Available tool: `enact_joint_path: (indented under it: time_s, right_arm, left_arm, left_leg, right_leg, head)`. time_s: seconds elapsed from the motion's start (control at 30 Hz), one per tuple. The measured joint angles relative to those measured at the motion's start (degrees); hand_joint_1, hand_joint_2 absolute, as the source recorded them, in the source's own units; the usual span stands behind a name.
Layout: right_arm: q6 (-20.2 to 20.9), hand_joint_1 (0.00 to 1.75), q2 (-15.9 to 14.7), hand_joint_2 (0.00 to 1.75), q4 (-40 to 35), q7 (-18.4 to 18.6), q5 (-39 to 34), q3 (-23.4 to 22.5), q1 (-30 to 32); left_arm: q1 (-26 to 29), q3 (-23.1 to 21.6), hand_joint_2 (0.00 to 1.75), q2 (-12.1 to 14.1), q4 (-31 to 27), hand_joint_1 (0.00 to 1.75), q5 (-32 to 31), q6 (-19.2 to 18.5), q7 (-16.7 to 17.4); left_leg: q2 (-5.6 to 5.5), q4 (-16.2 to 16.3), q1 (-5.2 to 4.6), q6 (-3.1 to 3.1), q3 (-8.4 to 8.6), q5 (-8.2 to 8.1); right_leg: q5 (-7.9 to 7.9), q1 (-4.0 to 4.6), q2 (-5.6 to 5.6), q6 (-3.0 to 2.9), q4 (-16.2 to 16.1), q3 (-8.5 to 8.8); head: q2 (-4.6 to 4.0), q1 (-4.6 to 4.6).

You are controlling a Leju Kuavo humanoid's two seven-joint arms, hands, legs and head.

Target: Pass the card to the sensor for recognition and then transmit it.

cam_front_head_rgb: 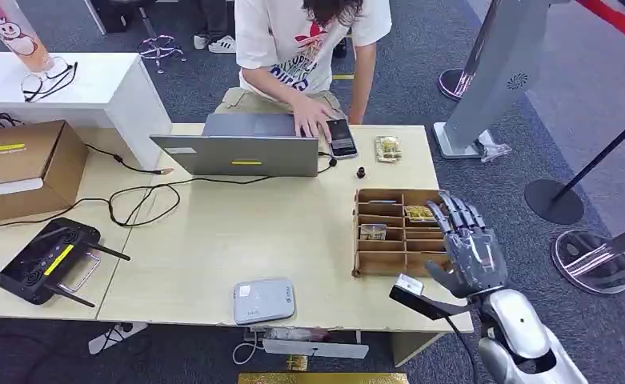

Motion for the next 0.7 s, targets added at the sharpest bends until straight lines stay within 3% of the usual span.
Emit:
enact_joint_path:
  time_s: [0.33,0.7]
  right_arm:
    - [3.76,0.0,-1.73,1.75,-0.59,2.84,-1.31,-0.11,1.09]
    - [5.84,0.02,-3.3,1.75,0.42,2.93,-2.89,-1.09,0.9]
  left_arm:
    - [-0.04,-0.11,0.0,0.0,0.0,0.0,-0.2,-0.39,0.44]
    - [-0.03,-0.13,0.0,0.09,0.0,0.0,0.2,-0.39,0.44]
  left_leg:
    - [0.0,0.0,0.0,0.0,0.0,0.0]
    - [0.0,0.0,0.0,0.01,-0.01,-0.01]
  right_leg:
    - [0.0,0.0,0.01,0.0,0.0,-0.01]
    - [0.0,0.0,0.0,0.0,0.0,0.0]
  head:
    - [0.0,0.02]
    - [0.0,0.0]
